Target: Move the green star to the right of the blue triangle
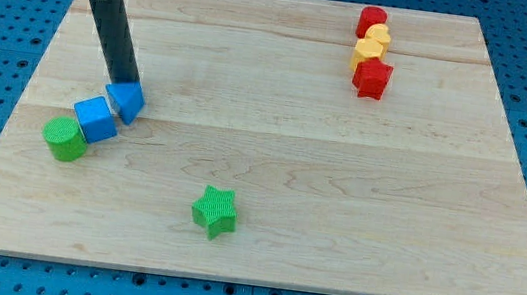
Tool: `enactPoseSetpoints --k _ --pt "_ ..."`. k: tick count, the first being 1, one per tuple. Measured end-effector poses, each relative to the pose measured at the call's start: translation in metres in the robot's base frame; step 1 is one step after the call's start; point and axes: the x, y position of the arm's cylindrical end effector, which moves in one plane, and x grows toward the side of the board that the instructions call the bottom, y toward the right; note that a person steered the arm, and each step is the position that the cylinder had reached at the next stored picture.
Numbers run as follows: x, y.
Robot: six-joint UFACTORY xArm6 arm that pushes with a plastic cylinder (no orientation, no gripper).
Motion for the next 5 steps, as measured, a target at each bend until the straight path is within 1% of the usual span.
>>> enactPoseSetpoints --k 1,2,3,4,5 --pt "-0.016 0.023" --pt "0.011 0.133" --pt "0.117 0.215" --pt "0.179 0.216" --pt "0.169 0.127"
